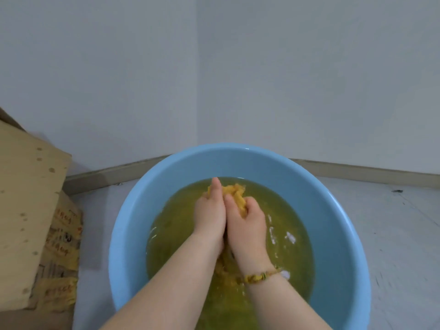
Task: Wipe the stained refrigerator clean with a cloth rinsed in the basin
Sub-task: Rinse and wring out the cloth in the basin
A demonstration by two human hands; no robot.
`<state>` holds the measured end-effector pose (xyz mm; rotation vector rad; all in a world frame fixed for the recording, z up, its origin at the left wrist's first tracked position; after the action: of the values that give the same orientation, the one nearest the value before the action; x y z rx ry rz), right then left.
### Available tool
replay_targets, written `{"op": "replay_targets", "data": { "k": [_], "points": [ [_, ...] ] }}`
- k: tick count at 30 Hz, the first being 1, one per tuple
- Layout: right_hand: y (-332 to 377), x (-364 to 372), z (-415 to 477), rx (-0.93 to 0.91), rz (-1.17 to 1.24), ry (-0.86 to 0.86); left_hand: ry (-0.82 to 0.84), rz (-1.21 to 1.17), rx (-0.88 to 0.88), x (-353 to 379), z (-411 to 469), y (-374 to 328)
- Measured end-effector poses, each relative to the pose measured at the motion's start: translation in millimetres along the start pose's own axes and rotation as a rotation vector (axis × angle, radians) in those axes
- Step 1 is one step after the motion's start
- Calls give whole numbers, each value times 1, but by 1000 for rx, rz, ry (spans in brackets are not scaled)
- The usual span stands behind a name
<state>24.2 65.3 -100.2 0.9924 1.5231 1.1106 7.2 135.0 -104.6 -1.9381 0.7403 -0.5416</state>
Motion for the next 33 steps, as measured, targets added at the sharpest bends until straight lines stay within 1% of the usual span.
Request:
{"op": "replay_targets", "data": {
  "k": [2, 4, 6, 8, 10, 12, 13, 16, 17, 20, 22, 24, 26, 28, 30, 31, 32, 33],
  "points": [
    [-1, 0, 11, 24, -46, -66, 23, 15, -5, 3, -7, 3],
    [-3, 1, 9, 8, -108, -63, 15, 35, -2, -2, -10, 5],
    [2, 5, -7, -106, -163, -27, 1, -3, 20, -9, -4, 2],
    [11, 8, -18, -232, -219, -21, 13, -99, -7, -10, 1, -4],
    [18, 6, -9, -270, -309, -47, 46, -162, -71, -7, -2, -7],
    [20, 3, 10, -219, -376, -63, 95, -139, -118, -4, -5, -4],
    [17, 1, 18, -160, -398, -53, 127, -120, -145, -2, -6, -2],
    [-4, -7, 38, 86, -431, 10, 241, -23, -184, -4, -2, -1],
    [-12, -12, 42, 152, -425, 33, 256, 27, -195, -6, 1, 1],
    [-25, -21, 39, 262, -428, 172, 184, 190, -209, -22, 18, 10],
    [-33, -19, 33, 282, -491, 296, 177, 313, -217, -28, 26, 21],
    [-42, -13, 27, 236, -655, 390, 170, 502, -165, -28, 31, 31],
    [-55, -8, 25, 200, -878, 415, 118, 719, -105, -32, 36, 39],
    [-65, -6, 23, 216, -991, 441, 91, 887, -90, -37, 41, 48],
    [-71, -5, 24, 241, -973, 451, 78, 955, -93, -40, 43, 55],
    [-73, -7, 25, 260, -899, 428, 70, 941, -95, -39, 43, 57],
    [-74, -9, 25, 303, -767, 386, 54, 880, -106, -38, 42, 58],
    [-73, -11, 24, 375, -581, 337, 42, 774, -131, -36, 41, 58]
  ]
}}
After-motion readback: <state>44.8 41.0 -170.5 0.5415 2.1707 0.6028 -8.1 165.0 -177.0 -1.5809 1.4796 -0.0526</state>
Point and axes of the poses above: each hand's wrist, its own z-axis towards the middle knuckle, its own x-axis out of the palm, y = z × x, the point moved 3 cm from there along z, towards the middle knuckle, and after that the axes turned 1 degree about -x, right-handed, at the moved point
